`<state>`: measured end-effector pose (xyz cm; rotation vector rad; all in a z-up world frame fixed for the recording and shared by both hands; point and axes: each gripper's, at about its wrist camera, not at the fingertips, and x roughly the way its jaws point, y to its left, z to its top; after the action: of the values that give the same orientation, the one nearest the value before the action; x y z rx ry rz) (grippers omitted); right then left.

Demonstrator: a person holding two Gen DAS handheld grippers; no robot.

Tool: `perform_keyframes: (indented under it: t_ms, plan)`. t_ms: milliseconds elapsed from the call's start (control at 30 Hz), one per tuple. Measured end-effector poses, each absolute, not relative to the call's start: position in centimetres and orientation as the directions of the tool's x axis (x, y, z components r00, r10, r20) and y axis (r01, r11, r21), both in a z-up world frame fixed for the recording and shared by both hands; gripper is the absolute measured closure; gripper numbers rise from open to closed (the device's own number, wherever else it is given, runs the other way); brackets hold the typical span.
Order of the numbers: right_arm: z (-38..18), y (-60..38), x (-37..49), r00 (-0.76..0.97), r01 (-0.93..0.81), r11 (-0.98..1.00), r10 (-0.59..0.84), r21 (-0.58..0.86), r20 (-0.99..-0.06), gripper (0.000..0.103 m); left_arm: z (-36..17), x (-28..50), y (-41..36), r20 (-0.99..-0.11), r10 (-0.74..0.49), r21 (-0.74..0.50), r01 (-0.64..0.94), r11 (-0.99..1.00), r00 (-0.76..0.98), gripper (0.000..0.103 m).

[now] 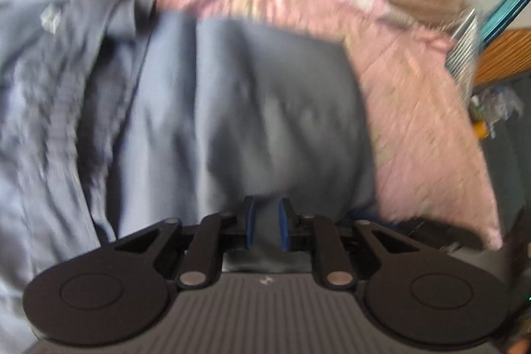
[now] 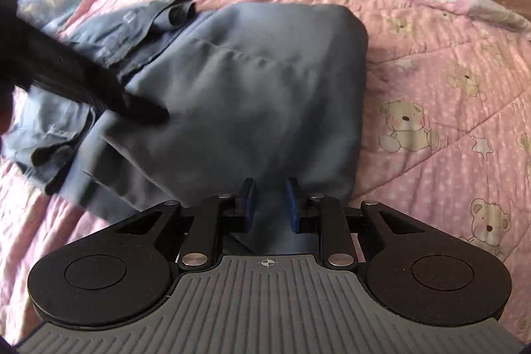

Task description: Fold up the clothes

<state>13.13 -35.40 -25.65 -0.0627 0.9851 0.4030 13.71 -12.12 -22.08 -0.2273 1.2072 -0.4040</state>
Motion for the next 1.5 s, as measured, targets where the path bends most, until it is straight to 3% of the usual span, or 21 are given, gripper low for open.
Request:
perform_keyframes:
  t_ms: [200,433,667,900,1000,1100,1167,1200,1233,1267,1300,1333,1367,1400,1500]
  plan:
    - [-21.2,-36.0,16.9,0.550,-0.360,0.930,0.278,0.076,-0.788,0.075,-22.9,13.0,-12.1,-0.856,-0.415,-0.401,0.110,0.909,0.308,0.089]
    - [-24.3,-34.3,25.6,0.494,-0.407,0.913,0.256,0.040,-0.831,0.077,-22.3,12.7,-12.0,-0.864,-0.381,-0.385,0.056,0.921,0.329,0.090]
    - [-25.3,-33.6,27.2,0.503,-0.440,0.898,0.275,0.031,-0.820,0.076,-22.2,12.4,-12.1,-0.866,-0.357,-0.373,0.022,0.928,0.350,0.090]
    - [-24.3,-35.1,20.7,0.488,-0.433,0.897,0.316,0.089,-0.814,0.069,-21.9,13.0,-12.4,-0.878,-0.353,-0.358,0.046,0.932,0.322,0.090]
    - [-24.3,-36.2,15.9,0.471,-0.434,0.891,0.349,0.131,-0.810,0.051,-21.6,13.3,-12.8,-0.890,-0.343,-0.339,0.068,0.938,0.301,0.087]
    - [-25.2,-36.2,12.0,0.513,-0.452,0.888,0.330,0.077,-0.792,0.049,-21.1,13.9,-13.5,-0.907,-0.318,-0.303,0.096,0.948,0.275,0.086]
    - [-24.5,-37.1,11.6,0.542,-0.378,0.920,0.315,0.108,-0.779,0.048,-19.4,14.3,-14.5,-0.913,-0.285,-0.257,0.131,0.957,0.292,0.083]
    - [-24.1,-37.6,11.6,0.559,-0.331,0.935,0.305,0.129,-0.771,0.040,-18.0,14.5,-15.2,-0.904,-0.274,-0.232,0.161,0.959,0.329,0.075]
    - [-23.7,-38.2,11.5,0.576,-0.284,0.947,0.294,0.151,-0.763,0.025,-16.6,14.7,-16.0,-0.893,-0.263,-0.205,0.189,0.960,0.365,0.058]
    - [-23.7,-38.6,11.5,0.581,-0.246,0.955,0.280,0.163,-0.764,0.020,-15.4,15.1,-16.9,-0.882,-0.266,-0.192,0.218,0.957,0.389,0.048]
    - [-24.3,-38.9,11.6,0.561,-0.232,0.956,0.283,0.180,-0.778,0.026,-14.5,15.7,-18.0,-0.873,-0.281,-0.192,0.248,0.950,0.400,0.034]
    - [-24.9,-38.9,11.6,0.541,-0.238,0.951,0.300,0.199,-0.786,0.061,-13.9,16.6,-19.2,-0.870,-0.304,-0.201,0.283,0.938,0.389,0.029]
    - [-25.1,-38.7,11.4,0.538,-0.252,0.946,0.312,0.204,-0.783,0.066,-13.8,17.6,-20.6,-0.873,-0.333,-0.219,0.323,0.921,0.357,0.028]
    - [-24.9,-38.5,11.1,0.547,-0.267,0.944,0.316,0.196,-0.775,0.089,-14.0,18.3,-21.9,-0.883,-0.338,-0.216,0.358,0.908,0.326,0.027]
    - [-22.5,-37.4,9.8,0.619,-0.320,0.939,0.309,0.126,-0.722,0.095,-15.7,20.0,-25.3,-0.928,-0.281,-0.147,0.451,0.880,0.245,0.027]
